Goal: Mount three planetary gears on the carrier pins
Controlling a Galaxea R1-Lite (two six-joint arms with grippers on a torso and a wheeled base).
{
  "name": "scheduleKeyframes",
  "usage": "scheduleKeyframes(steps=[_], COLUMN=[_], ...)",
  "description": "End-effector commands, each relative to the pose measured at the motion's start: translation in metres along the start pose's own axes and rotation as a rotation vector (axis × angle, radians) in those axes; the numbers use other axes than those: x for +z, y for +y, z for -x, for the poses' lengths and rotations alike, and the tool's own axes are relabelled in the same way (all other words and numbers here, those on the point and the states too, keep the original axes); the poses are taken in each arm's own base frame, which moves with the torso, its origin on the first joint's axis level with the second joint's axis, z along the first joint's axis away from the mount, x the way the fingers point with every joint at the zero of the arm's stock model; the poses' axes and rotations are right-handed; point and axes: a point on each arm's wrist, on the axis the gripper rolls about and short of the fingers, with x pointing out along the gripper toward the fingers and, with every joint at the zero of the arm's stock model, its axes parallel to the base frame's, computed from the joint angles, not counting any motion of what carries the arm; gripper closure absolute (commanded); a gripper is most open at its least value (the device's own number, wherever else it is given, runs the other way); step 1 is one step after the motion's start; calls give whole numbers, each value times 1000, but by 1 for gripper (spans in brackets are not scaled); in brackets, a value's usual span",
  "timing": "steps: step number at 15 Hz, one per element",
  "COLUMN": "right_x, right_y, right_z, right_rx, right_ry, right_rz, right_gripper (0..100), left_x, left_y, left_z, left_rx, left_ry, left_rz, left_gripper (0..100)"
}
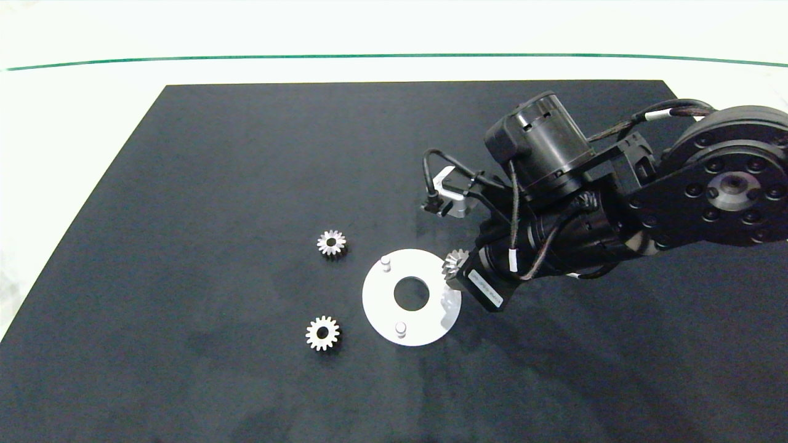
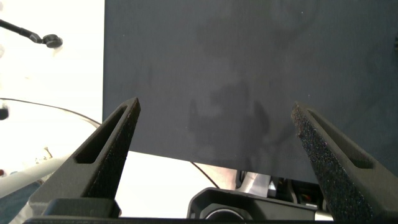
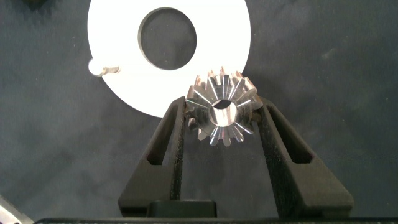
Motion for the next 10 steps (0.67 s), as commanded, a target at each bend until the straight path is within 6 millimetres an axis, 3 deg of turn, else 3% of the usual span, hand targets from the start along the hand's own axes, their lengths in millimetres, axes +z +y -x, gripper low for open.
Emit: scheduleKeyframes(steps=[1,10], right_x=[1,-1], right_y=[2,0], right_z=[-9,-15], right_rx=[4,1], right_ry=[16,32], right_rz=[-1,-4], right_gripper=[87,87], left_x=[0,-2], left_y=[0,0], left_z=[0,1], left_rx=[-1,-4], left_ry=[4,19], left_rz=[-1,-1], left_gripper=[0,0])
